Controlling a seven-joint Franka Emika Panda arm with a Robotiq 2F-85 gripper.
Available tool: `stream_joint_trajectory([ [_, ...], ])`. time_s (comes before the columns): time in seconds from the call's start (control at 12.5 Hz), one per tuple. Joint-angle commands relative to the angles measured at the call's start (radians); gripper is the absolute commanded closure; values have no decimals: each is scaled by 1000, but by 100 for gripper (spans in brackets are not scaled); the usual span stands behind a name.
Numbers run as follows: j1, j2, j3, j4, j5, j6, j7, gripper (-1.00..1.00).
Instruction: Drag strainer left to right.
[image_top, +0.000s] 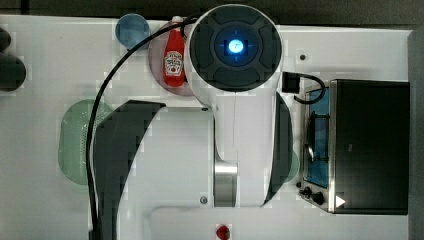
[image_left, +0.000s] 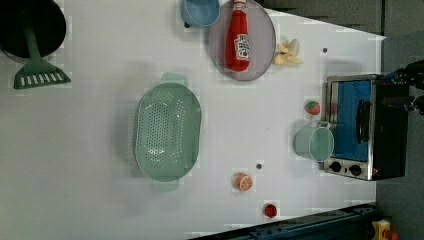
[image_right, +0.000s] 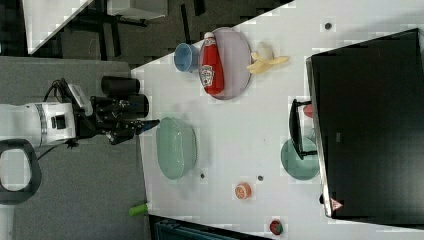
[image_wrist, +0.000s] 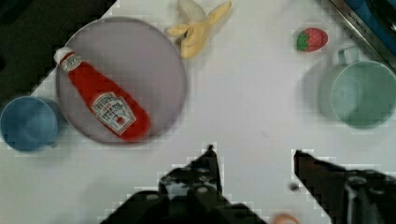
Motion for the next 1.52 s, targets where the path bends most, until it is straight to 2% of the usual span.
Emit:
stream_joint_trajectory([
  [0.08,-33,-415,-46,-201,-2,-186,-19,-59],
  [0.24,-33,-414,-46,-201,-1,-181,-19,-100],
  [0.4,-23,-405,-22,-202,20,-165,-19,-100],
  [0.64,4,-347,95,-202,55,-147,40,-100],
  [0.96,11,-217,316,-204,55,-69,418,-100],
  [1.2,13,-85,468,-216,53,54,710,-100],
  [1.52,15,119,570,-274,50,287,998,-100],
])
